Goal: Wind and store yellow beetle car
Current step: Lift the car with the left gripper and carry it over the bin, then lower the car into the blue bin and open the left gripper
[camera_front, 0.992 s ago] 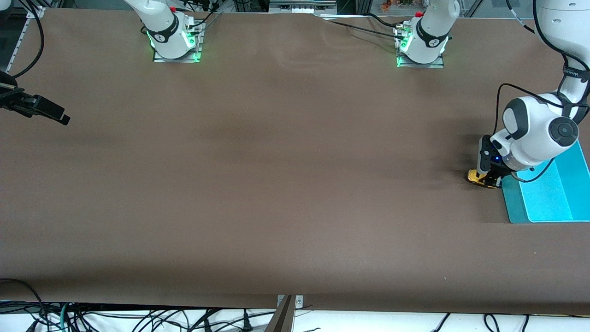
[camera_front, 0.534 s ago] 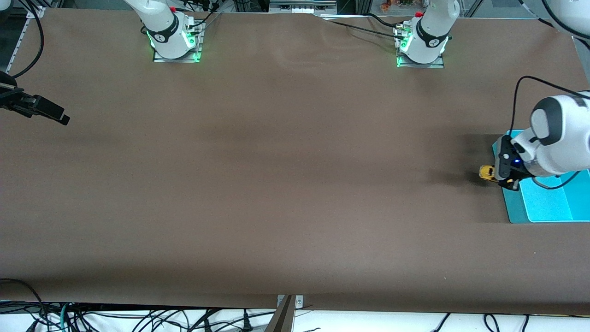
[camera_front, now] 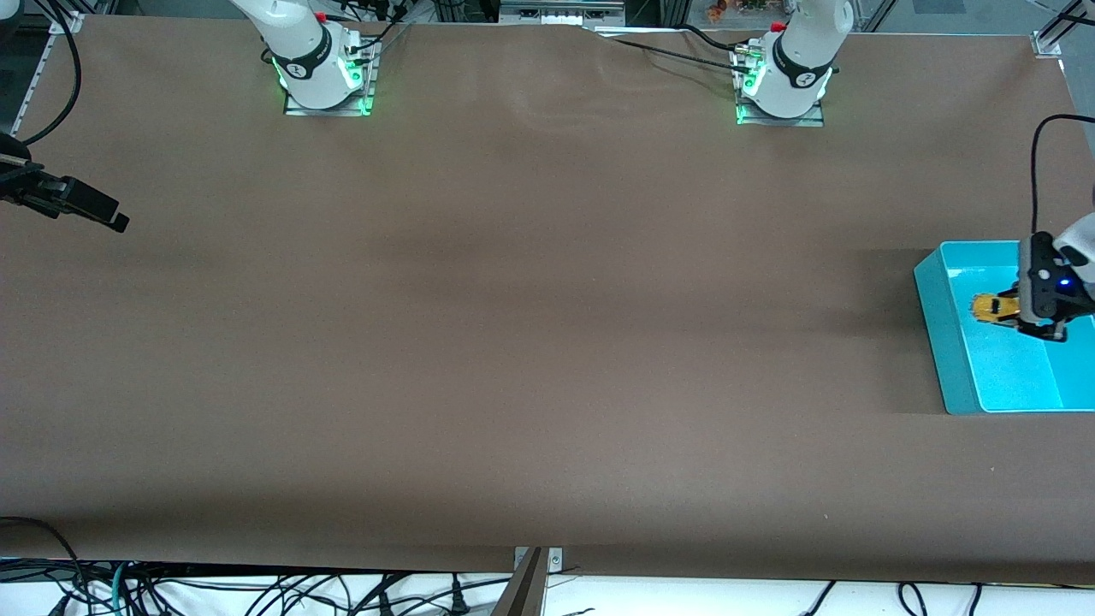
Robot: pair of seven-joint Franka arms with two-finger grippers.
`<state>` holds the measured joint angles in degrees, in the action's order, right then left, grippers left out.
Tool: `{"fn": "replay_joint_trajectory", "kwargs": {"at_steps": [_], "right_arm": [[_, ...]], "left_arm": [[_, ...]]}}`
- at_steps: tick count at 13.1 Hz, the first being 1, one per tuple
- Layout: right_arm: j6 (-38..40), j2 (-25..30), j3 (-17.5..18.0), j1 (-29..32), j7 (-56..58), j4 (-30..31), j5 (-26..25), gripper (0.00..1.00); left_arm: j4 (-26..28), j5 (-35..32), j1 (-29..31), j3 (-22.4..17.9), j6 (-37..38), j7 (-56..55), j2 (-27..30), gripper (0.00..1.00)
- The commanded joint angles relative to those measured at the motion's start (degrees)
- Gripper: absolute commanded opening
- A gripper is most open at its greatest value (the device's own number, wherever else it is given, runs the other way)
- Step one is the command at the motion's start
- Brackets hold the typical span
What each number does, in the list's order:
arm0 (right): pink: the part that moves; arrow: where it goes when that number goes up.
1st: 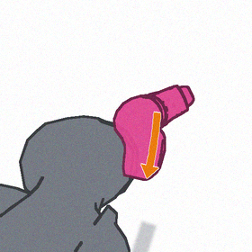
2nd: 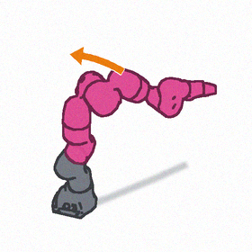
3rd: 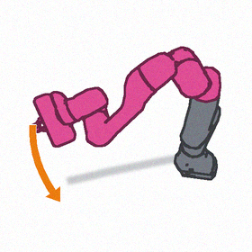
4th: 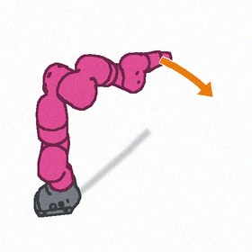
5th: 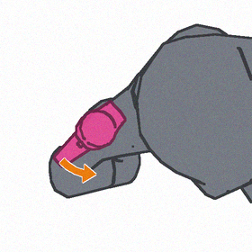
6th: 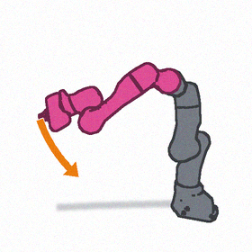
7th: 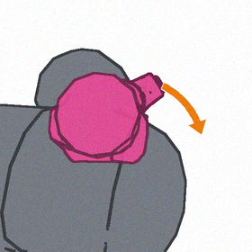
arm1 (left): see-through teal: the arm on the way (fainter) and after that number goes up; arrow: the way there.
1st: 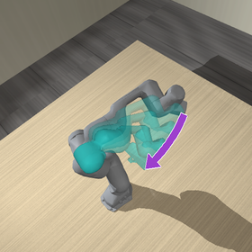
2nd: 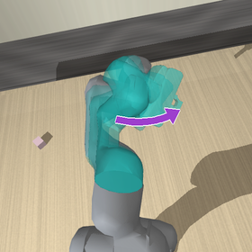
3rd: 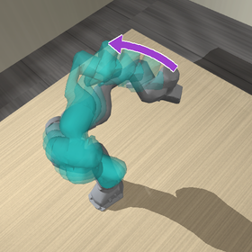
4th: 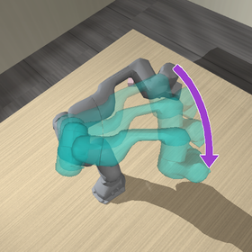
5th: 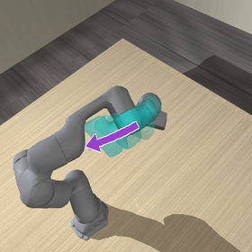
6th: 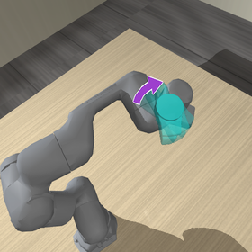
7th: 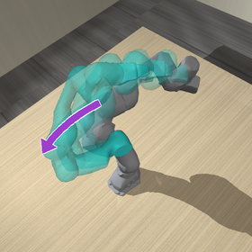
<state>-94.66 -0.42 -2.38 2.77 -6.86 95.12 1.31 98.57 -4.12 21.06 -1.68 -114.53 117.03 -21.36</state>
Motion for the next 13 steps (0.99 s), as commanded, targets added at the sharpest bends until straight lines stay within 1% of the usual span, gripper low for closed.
{"fn": "replay_joint_trajectory", "kwargs": {"at_steps": [1,4,9,13], "right_arm": [[0.35,-0.55,0.53,0.48,-0.44,-1.43,0.71,1.0],[0.44,-0.55,0.62,0.48,-0.53,-1.43,0.8,1.0],[0.18,-0.55,0.62,0.48,-0.53,-1.43,0.27,1.0],[-0.18,-0.64,0.62,0.39,-0.44,-1.43,0.18,1.0]], "left_arm": [[-3.73,0.26,3.28,0.36,-2.6,4.33,-5.17,0.36],[-3.73,0.34,4.96,0.44,-8.85,4.96,-9.83,0.36],[-3.3,1.14,5.22,0.45,-15.09,4.87,-14.67,0.37],[-2.68,1.48,5.66,0.62,-17.91,4.96,-17.04,0.37]]}}
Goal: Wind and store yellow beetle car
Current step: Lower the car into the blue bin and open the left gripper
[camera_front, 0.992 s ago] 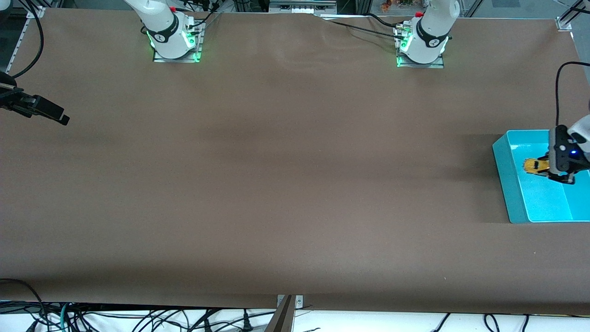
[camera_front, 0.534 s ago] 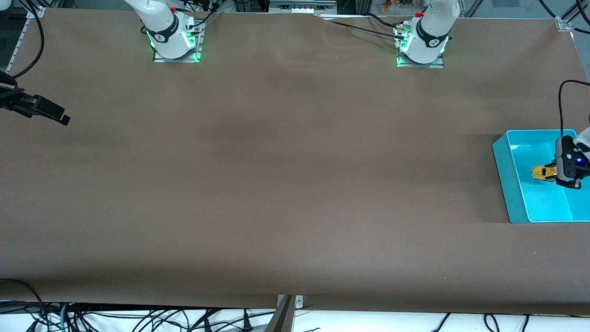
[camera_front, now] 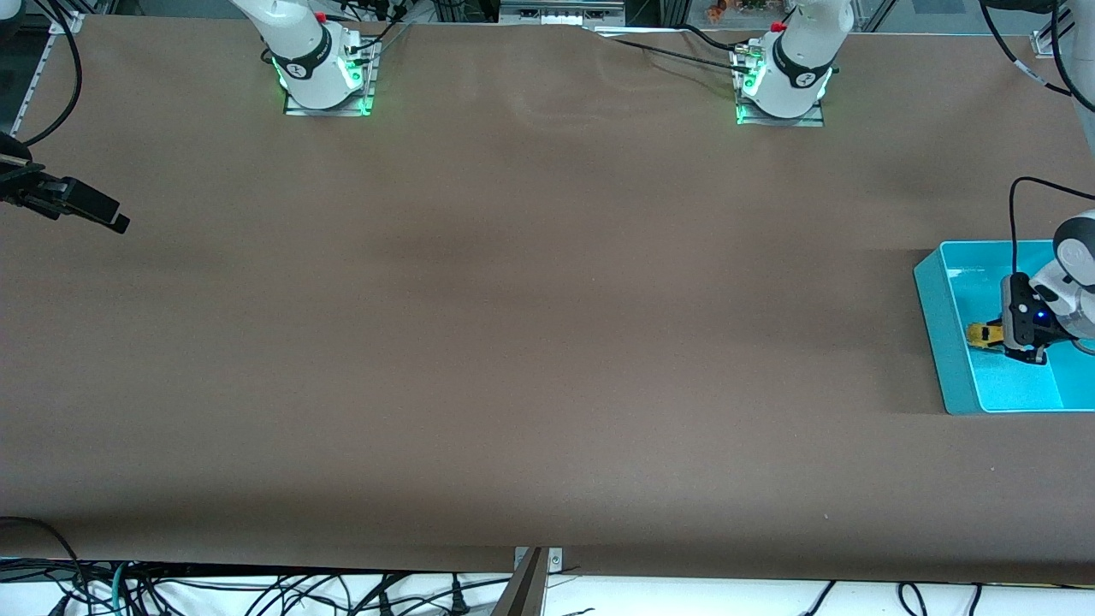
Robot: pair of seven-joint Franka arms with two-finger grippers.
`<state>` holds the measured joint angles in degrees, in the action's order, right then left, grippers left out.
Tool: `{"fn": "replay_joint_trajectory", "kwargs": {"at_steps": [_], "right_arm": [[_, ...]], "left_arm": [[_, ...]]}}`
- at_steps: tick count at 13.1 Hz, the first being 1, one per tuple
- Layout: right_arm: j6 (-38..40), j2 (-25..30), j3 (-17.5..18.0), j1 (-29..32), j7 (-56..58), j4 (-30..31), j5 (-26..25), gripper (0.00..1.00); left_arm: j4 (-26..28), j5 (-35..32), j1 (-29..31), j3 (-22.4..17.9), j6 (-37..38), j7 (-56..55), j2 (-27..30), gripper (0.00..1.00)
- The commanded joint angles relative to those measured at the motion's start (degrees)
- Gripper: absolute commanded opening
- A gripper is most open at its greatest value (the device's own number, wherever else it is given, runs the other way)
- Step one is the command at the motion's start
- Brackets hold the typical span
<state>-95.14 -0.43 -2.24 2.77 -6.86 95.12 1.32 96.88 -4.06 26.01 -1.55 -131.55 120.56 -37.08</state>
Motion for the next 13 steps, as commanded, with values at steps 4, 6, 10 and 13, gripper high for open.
{"fn": "replay_joint_trajectory", "kwargs": {"at_steps": [4,6,10,13], "right_arm": [[0.22,-0.97,0.57,0.4,-0.44,-1.43,0.17,1.0],[0.22,-0.98,0.57,0.4,-0.53,-1.43,0.17,1.0],[0.3,-0.98,0.57,0.4,-0.53,-1.43,0.17,1.0],[0.3,-0.98,0.57,0.4,-0.53,-1.43,0.17,1.0]], "left_arm": [[-1.16,2.75,0.62,0.58,-0.56,1.34,-0.98,0.58],[-1.78,2.75,0.36,0.67,3.38,0.91,1.12,0.73],[-2.13,2.66,-0.87,2.77,12.78,-4.87,7.79,1.0],[-2.13,2.39,-3.85,2.86,20.78,-17.15,13.24,1.0]]}}
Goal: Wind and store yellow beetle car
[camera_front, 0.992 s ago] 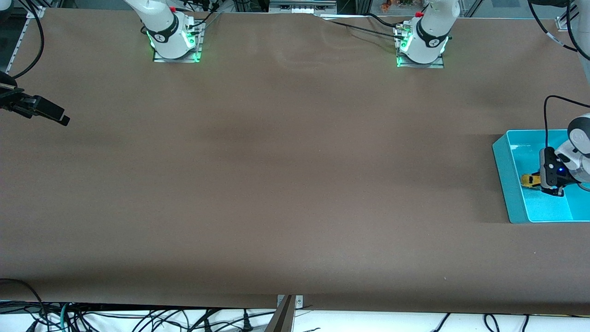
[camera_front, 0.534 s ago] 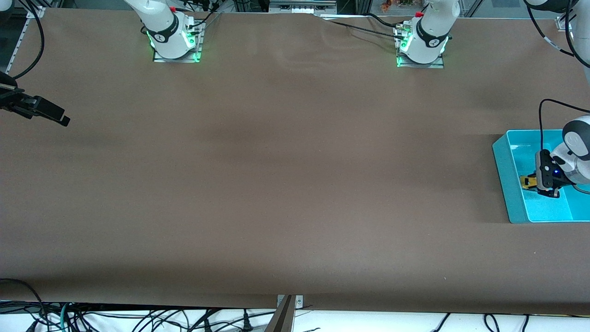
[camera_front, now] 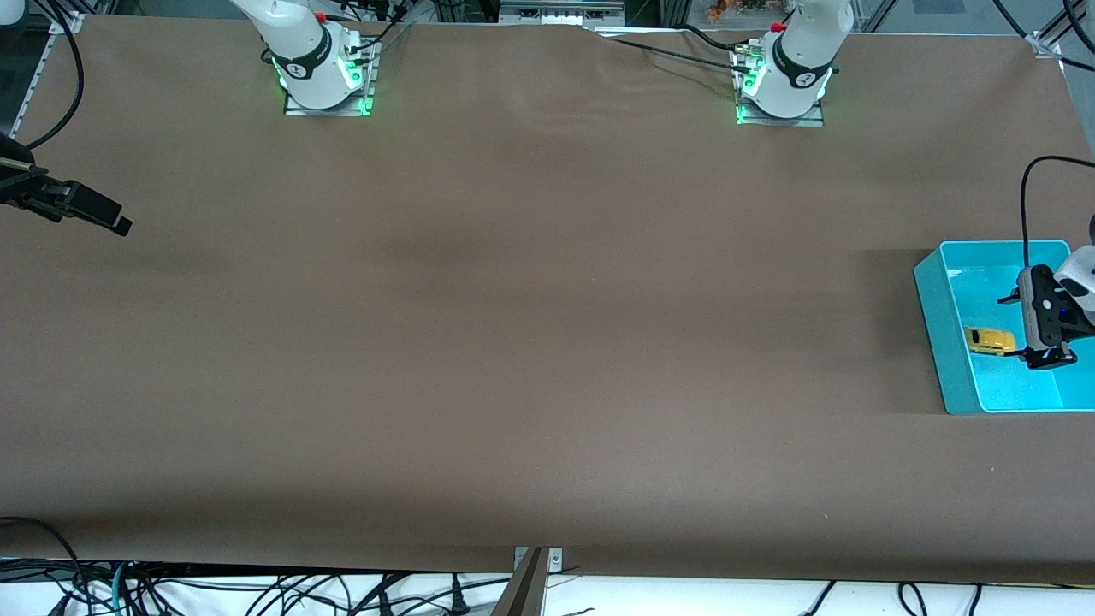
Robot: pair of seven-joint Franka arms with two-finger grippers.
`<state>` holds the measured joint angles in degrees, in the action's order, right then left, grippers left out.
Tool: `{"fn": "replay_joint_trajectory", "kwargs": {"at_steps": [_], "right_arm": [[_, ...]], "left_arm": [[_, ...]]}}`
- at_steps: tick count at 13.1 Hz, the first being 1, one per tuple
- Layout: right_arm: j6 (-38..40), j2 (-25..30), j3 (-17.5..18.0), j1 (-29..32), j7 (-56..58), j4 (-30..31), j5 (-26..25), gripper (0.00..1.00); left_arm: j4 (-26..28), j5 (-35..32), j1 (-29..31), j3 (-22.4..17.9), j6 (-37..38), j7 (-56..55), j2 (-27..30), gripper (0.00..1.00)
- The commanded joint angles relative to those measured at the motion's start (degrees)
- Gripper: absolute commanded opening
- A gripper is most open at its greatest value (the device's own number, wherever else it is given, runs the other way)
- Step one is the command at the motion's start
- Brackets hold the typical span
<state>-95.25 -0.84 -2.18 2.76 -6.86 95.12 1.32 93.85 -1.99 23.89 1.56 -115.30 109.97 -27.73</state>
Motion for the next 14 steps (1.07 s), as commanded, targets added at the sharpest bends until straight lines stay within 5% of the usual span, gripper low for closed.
{"fn": "replay_joint_trajectory", "kwargs": {"at_steps": [1,5,14], "right_arm": [[0.41,-0.57,0.51,0.4,-0.53,-1.43,0.17,1.0],[0.41,-0.57,0.51,0.4,-0.53,-1.43,0.35,1.0],[0.33,-0.57,0.42,0.4,-0.53,-1.43,0.61,1.0]], "left_arm": [[0.89,0.4,-2.78,-0.24,7.78,-11.84,5.83,1.0],[0.89,1.46,-5.95,2.39,19.57,-39.41,14.18,1.0],[0.63,1.81,-16.33,2.66,27.59,-94.65,23.51,1.0]]}}
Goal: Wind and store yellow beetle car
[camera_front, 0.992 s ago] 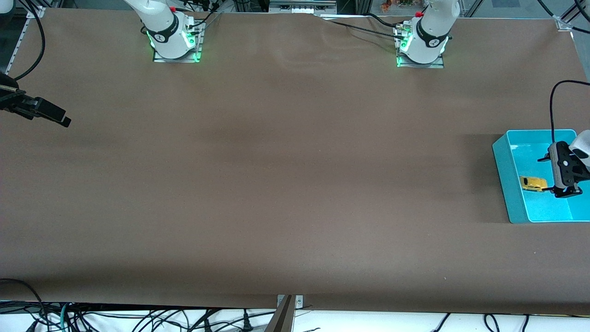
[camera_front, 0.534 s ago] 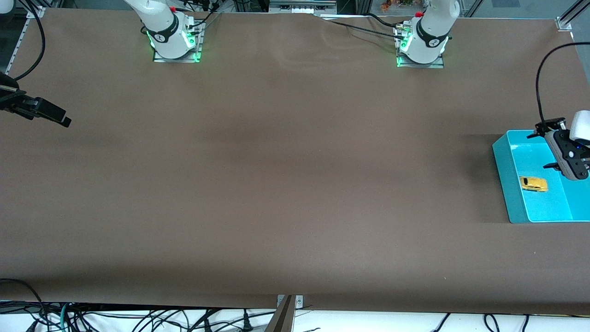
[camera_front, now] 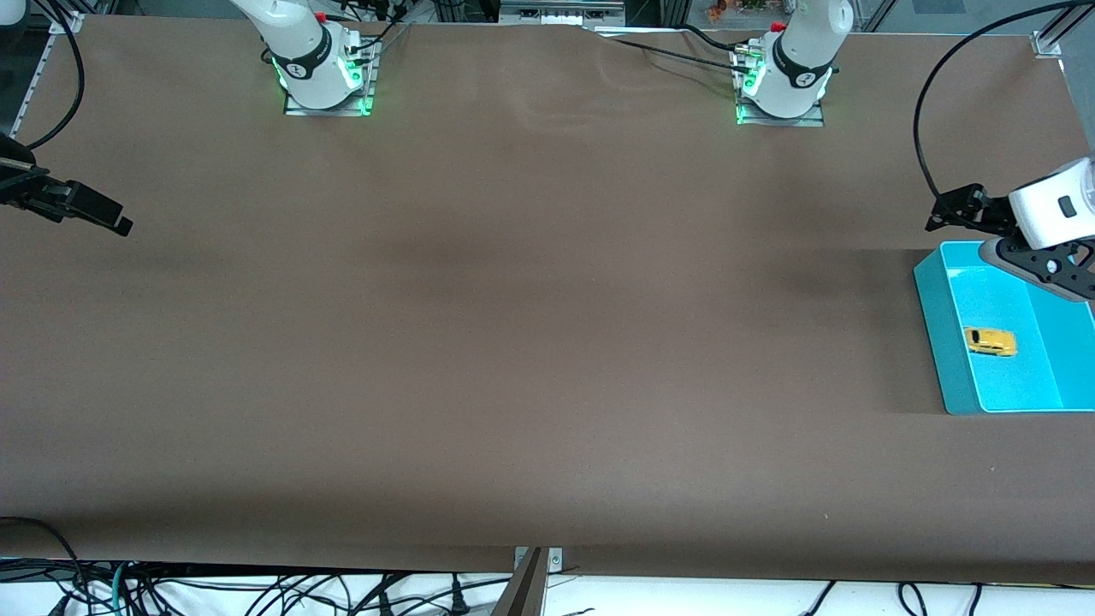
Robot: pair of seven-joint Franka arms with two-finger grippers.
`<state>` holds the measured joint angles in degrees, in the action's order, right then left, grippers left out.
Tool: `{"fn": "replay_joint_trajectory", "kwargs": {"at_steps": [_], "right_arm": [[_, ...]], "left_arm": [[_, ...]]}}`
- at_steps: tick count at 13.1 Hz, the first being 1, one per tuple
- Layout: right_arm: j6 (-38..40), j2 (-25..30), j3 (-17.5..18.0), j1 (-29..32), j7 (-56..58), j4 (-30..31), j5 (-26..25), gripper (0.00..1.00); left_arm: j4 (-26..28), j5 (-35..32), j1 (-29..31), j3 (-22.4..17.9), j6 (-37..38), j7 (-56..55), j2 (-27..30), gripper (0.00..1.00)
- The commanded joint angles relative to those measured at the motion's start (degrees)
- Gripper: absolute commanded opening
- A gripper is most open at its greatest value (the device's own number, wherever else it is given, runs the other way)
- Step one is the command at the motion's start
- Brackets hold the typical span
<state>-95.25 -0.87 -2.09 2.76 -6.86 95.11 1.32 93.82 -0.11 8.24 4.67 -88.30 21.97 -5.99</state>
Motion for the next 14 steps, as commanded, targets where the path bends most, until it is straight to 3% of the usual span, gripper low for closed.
{"fn": "replay_joint_trajectory", "kwargs": {"at_steps": [1,6,10,14], "right_arm": [[0.42,-0.54,0.34,0.41,-0.53,-1.42,0.61,1.0],[0.42,-0.54,0.34,0.41,-0.53,-1.42,0.7,1.0],[0.42,-0.54,0.34,0.49,-0.53,-1.42,0.7,1.0],[0.33,-0.63,0.34,0.49,-0.53,-1.42,0.7,1.0]], "left_arm": [[-0.56,0.02,-1.21,-0.54,0.67,-8.07,1.95,1.0],[-7.51,0.02,-2.44,-1.59,0.67,-8.62,2.13,1.0],[-6.28,0.99,-2.96,-2.29,4.52,-16.57,4.14,1.0],[-6.37,0.99,-2.88,-2.21,5.06,-16.79,3.36,1.0]]}}
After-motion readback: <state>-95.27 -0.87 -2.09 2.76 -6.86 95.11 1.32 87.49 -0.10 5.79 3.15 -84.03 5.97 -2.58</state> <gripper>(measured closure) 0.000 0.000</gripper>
